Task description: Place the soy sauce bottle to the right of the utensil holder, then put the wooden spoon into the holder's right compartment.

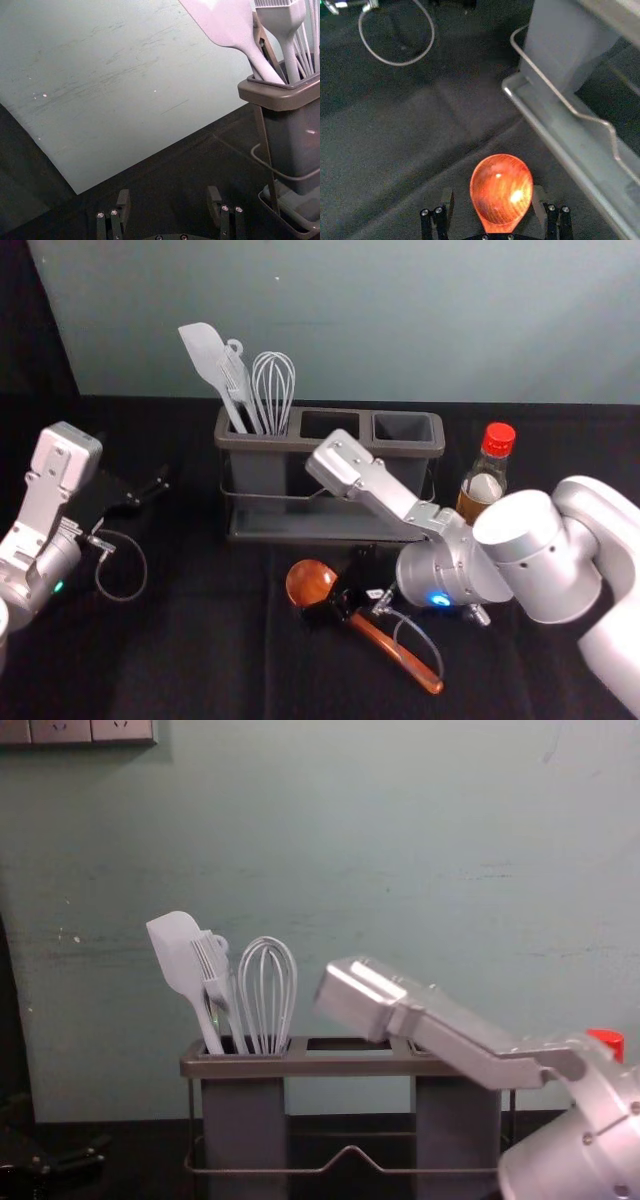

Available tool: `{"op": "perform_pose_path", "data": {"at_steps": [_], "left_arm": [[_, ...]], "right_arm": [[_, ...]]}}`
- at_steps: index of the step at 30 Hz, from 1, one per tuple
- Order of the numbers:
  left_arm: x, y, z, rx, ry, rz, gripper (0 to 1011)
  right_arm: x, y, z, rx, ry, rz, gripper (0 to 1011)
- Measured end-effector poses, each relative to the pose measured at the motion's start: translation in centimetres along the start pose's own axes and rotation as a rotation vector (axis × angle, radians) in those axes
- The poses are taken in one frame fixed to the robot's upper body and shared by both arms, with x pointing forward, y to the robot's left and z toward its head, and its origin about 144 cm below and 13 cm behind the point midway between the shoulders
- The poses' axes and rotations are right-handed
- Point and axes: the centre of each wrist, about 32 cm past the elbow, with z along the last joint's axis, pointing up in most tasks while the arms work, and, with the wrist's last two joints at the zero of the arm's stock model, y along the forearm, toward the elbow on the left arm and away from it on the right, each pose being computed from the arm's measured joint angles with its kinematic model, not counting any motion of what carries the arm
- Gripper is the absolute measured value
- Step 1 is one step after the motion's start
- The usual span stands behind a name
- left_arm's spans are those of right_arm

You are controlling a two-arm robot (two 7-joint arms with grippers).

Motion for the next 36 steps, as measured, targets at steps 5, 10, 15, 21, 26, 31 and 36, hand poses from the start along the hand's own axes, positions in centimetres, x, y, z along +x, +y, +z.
{"op": "perform_pose_path", "data": {"at_steps": [5, 10, 15, 21, 26, 31, 36], "left_arm": [[0.0, 0.0, 0.0, 0.000, 0.000, 0.000, 1005], [0.0, 0.0, 0.0, 0.000, 0.000, 0.000, 1005], [0.0, 0.0, 0.0, 0.000, 0.000, 0.000, 1005], [0.0, 0.0, 0.0, 0.000, 0.000, 0.000, 1005], [0.0, 0.0, 0.0, 0.000, 0.000, 0.000, 1005], [0.0, 0.0, 0.0, 0.000, 0.000, 0.000, 1005], [0.0, 0.0, 0.0, 0.000, 0.000, 0.000, 1005]], "right_arm": [[-0.1, -0.6, -0.8, 0.051, -0.013, -0.012, 1003], [-0.2, -1.2, -1.7, 0.098, -0.024, -0.017, 1003], [-0.3, -1.2, -2.2, 0.118, -0.039, -0.022, 1003], [-0.4, -0.1, -2.7, 0.126, -0.055, -0.015, 1003], [-0.5, 0.8, -3.0, 0.130, -0.061, -0.017, 1003], [-0.3, 1.4, -3.3, 0.128, -0.061, -0.023, 1003], [-0.2, 1.9, -3.5, 0.122, -0.059, -0.029, 1003]]}}
